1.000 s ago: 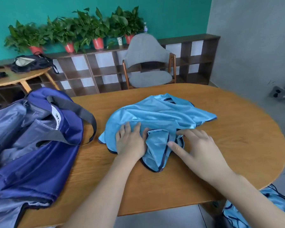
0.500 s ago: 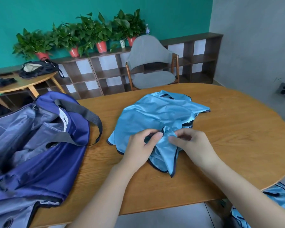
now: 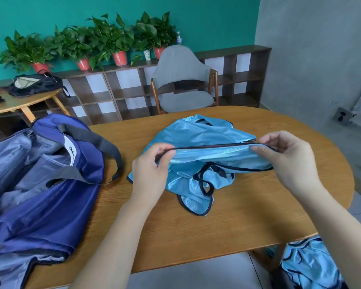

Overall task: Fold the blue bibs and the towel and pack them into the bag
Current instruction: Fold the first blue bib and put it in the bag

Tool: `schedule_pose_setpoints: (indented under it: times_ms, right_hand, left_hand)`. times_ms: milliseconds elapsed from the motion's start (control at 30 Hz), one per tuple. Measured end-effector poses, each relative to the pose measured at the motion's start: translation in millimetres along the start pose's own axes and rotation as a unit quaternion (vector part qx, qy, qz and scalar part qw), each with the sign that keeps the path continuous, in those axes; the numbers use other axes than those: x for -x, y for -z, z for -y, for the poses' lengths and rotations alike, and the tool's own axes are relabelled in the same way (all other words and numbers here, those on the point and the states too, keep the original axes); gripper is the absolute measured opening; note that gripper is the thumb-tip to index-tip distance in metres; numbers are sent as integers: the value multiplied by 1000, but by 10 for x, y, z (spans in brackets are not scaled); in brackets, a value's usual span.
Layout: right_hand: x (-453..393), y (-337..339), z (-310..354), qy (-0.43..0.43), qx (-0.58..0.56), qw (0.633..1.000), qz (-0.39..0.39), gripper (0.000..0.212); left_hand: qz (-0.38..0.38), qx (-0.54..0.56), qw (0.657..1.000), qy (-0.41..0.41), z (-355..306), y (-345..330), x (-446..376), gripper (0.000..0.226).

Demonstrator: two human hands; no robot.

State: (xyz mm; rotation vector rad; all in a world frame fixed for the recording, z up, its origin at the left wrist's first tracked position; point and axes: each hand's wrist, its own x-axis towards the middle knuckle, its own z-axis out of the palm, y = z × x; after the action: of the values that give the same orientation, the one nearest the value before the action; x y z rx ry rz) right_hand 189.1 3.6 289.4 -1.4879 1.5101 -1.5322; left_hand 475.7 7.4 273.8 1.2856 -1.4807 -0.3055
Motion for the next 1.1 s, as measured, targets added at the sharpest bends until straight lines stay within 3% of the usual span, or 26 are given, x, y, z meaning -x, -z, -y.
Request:
schedule_pose_setpoints:
  times_ms: [200,400,600,800,900,967,1033,1100]
  right_hand:
    - [-127,216,-87,9,33,997,-74,18]
    - [-181,299,-180,-13,31,996,-83,16]
    - [-169,134,-347,-62,150,986,-48,16]
    - [-202,114,-476,-78,192,976,-60,18]
    - [-198,116,-460,-106,183,976,-57,30]
    - [-69,19,-307,-34,219,973,-72,34]
    - [168,-165,-100,124,235,962,-61,27]
    - [462,-378,88,229,178,953,82,17]
  left_hand:
    - [-51,-48,998,-7,210,180,-97,14]
    - [-139,-35,987,65,367,516,-238,11]
    - [-60,-75,983,160,573,506,-216,14]
    - [-99,35,960,258,769,504,-323,22]
    - [-68,28,967,246,819,484,-318,26]
    - [-48,24,977,204,759,447,-274,27]
    - [-19,3,991,133,691,405,-221,25]
    - [16,-13,997,72,618,365,-178,25]
